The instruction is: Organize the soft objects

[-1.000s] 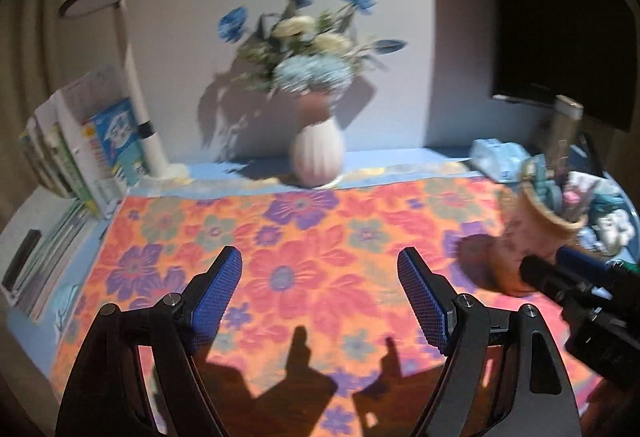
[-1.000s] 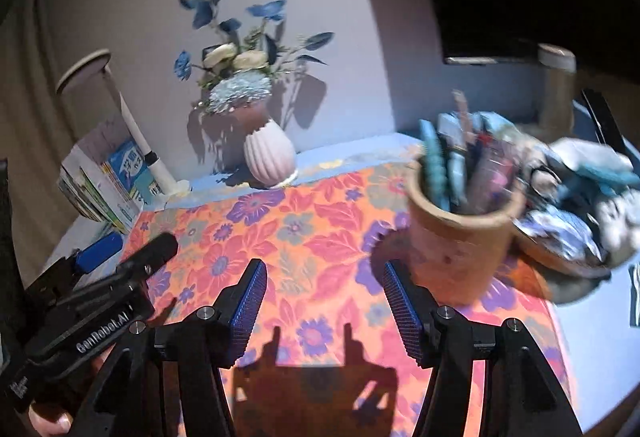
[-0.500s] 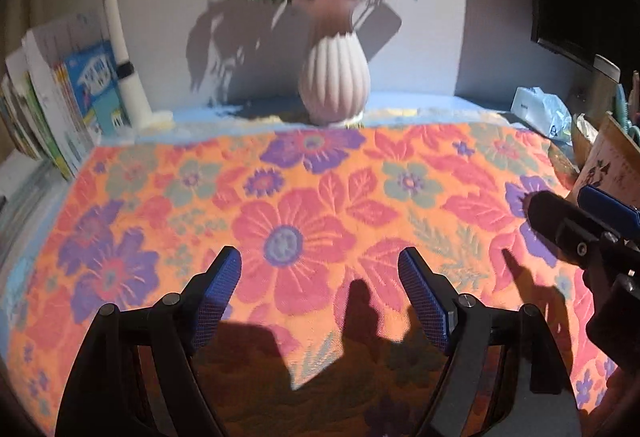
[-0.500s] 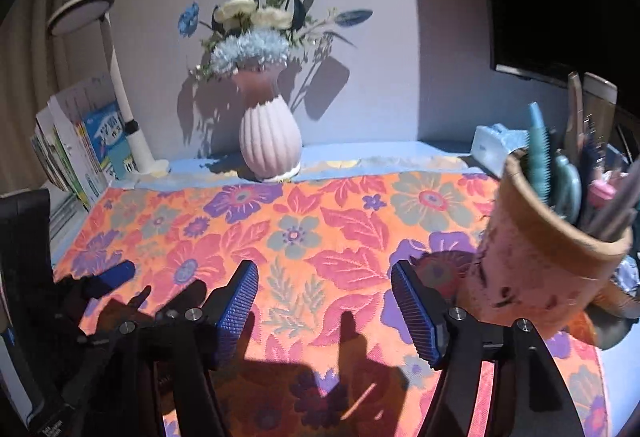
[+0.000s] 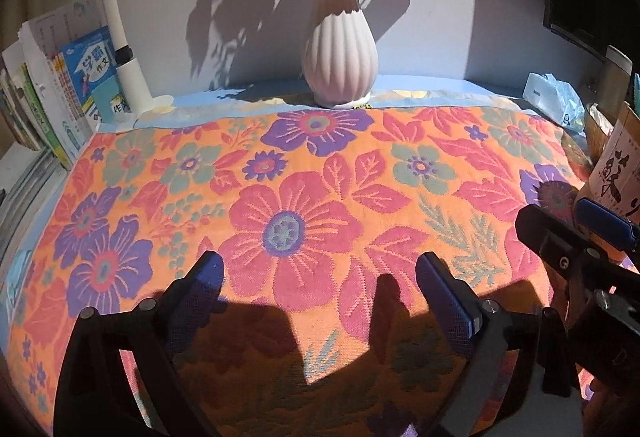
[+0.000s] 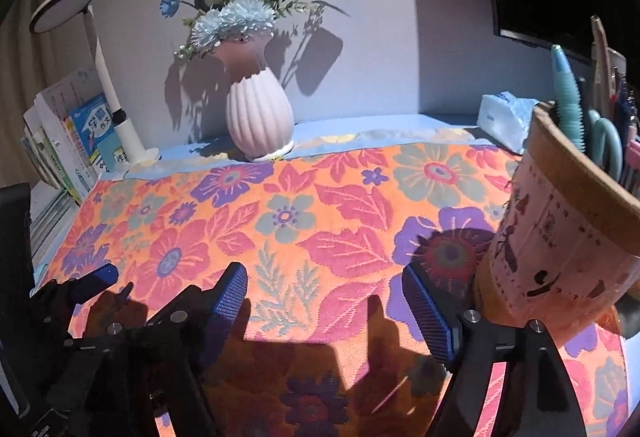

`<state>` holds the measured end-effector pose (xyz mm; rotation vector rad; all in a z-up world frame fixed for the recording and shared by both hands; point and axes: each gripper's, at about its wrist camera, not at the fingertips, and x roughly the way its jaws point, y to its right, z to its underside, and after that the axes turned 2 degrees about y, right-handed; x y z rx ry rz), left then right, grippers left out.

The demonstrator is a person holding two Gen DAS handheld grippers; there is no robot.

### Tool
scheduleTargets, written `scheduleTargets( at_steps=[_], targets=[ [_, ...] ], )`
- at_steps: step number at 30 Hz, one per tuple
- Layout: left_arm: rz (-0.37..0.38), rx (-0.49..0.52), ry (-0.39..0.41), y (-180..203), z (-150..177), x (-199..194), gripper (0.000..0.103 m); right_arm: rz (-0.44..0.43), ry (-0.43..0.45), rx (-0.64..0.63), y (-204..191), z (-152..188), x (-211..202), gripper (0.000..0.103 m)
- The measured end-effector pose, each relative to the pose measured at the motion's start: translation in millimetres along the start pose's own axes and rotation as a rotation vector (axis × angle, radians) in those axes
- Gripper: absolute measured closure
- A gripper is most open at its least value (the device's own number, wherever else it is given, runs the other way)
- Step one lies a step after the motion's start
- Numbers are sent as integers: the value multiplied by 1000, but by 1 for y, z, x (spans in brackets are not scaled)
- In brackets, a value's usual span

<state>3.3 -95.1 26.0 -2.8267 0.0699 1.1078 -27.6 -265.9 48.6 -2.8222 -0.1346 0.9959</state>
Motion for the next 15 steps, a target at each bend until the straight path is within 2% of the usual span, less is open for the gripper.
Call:
scheduleTargets(
  at_steps=[15],
  targets=[
    [-9,7,-28,-1,1,6,5,0,5,-2,-1,1,-1,20]
  ],
)
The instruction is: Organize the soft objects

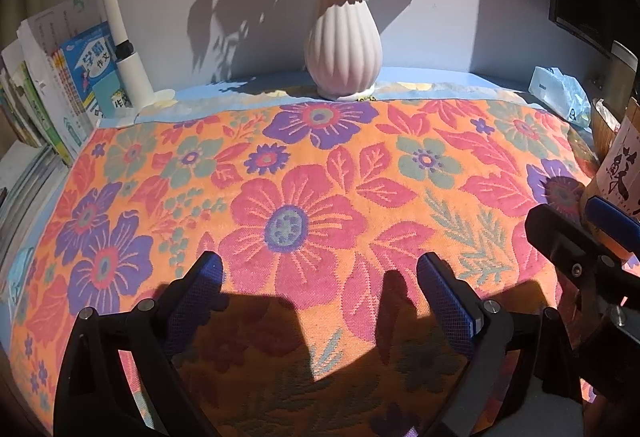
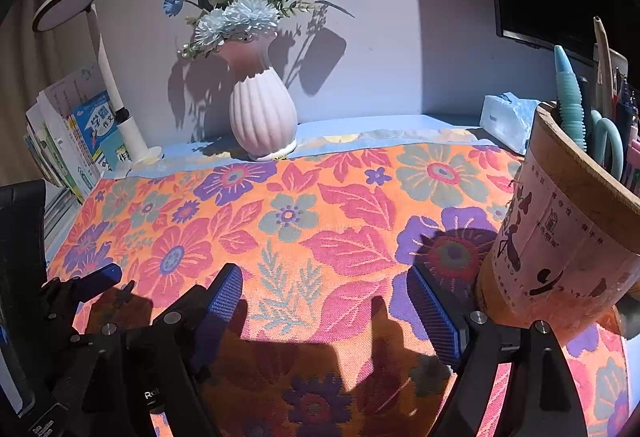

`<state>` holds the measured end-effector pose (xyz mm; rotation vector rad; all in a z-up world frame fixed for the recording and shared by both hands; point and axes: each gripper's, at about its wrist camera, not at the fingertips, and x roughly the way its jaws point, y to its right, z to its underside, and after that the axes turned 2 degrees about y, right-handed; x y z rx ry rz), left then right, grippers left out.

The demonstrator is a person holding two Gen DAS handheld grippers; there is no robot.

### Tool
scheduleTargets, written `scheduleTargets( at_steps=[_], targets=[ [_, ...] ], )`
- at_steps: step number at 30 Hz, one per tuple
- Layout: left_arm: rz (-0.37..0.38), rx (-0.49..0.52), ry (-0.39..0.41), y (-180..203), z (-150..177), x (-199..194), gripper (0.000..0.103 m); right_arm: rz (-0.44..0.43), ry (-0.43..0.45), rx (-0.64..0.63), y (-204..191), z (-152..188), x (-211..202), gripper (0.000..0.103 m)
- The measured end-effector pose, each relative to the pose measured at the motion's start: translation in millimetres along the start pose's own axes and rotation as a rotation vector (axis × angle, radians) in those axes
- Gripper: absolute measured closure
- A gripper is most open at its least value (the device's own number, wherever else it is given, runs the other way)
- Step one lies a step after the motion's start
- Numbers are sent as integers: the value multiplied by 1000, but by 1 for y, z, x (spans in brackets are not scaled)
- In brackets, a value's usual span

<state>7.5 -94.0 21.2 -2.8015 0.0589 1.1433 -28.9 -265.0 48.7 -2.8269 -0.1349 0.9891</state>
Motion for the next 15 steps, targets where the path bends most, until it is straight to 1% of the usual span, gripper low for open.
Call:
scheduleTargets(
  at_steps=[4,15],
  targets=[
    [5,-1,-18,-1,0,3,5,2,-1,-1,0,0,0,20],
    [0,7,-31,0,0,5,5,15,-7,-15,-2,0,3,20]
  ],
)
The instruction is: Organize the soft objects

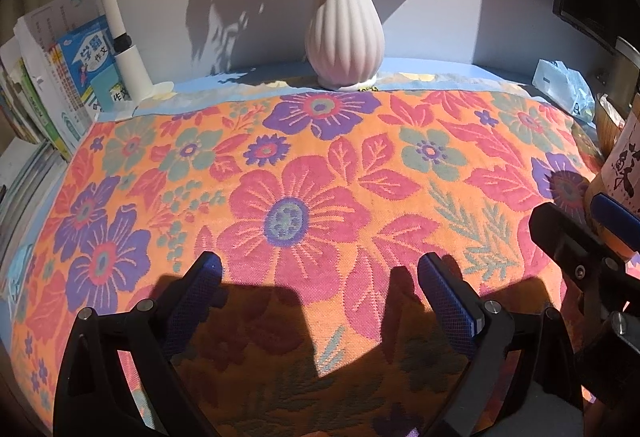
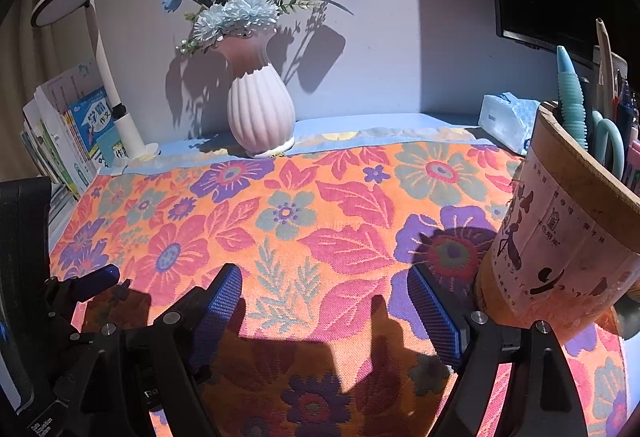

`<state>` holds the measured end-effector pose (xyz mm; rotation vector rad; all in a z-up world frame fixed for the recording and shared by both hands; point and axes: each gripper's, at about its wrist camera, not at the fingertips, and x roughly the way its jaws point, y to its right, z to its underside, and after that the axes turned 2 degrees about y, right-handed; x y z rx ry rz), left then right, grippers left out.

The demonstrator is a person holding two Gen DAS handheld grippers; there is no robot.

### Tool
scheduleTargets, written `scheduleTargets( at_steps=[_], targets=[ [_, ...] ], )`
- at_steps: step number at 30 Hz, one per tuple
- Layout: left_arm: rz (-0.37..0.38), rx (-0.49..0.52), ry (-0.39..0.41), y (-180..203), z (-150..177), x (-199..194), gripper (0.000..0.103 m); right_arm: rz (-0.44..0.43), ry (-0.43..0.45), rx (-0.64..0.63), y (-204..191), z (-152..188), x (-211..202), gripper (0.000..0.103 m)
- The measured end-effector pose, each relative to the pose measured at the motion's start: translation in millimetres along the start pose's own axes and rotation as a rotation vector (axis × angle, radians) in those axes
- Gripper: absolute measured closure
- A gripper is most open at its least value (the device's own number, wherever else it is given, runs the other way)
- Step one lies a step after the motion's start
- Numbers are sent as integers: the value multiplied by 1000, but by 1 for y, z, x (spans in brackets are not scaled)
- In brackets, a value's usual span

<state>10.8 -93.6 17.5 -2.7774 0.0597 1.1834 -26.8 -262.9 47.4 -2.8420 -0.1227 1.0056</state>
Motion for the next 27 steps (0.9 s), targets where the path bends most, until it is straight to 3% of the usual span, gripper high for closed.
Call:
scheduleTargets(
  at_steps=[22,27],
  targets=[
    [2,-1,3,-1,0,-1,5,17,-7,-19,-3,0,2,19],
    [6,0,2,-1,-1,0,5,23,1,-17,-3,0,1,10]
  ],
)
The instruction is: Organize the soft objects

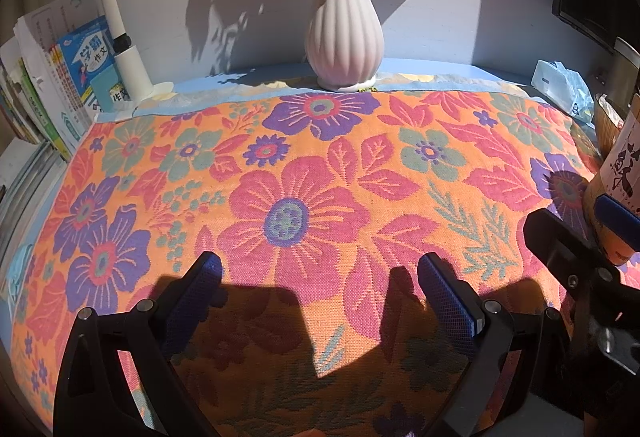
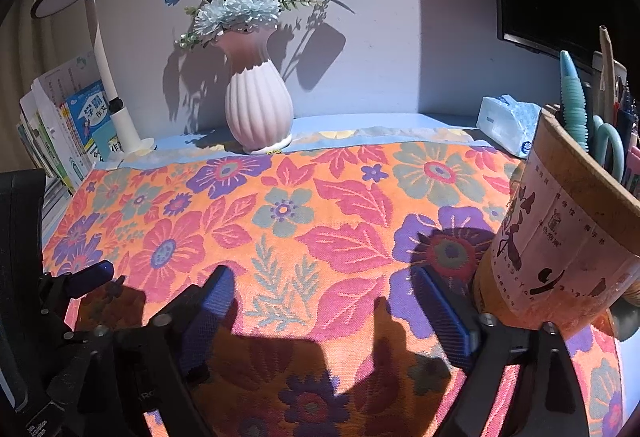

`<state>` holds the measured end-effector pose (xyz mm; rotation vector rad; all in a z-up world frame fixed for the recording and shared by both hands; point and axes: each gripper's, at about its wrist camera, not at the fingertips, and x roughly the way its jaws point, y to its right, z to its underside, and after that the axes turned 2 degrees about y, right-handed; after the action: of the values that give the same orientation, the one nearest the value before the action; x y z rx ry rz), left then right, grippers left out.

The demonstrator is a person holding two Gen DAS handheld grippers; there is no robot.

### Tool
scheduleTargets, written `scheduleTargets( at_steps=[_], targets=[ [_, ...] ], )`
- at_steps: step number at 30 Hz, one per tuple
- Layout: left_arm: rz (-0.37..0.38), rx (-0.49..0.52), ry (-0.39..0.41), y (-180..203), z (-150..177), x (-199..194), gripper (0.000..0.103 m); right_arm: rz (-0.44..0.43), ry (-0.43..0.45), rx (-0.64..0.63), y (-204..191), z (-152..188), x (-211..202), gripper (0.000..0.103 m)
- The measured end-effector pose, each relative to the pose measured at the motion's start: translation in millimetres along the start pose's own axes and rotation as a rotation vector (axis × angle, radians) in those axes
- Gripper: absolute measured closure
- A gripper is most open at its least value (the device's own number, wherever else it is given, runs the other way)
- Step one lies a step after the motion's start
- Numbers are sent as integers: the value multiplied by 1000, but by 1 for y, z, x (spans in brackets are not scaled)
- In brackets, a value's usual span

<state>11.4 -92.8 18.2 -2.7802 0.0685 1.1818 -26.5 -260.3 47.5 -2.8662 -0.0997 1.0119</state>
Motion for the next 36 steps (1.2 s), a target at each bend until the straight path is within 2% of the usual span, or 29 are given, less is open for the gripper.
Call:
scheduleTargets(
  at_steps=[36],
  targets=[
    [6,0,-2,3,1,1,5,5,-4,0,1,1,2,9]
  ],
)
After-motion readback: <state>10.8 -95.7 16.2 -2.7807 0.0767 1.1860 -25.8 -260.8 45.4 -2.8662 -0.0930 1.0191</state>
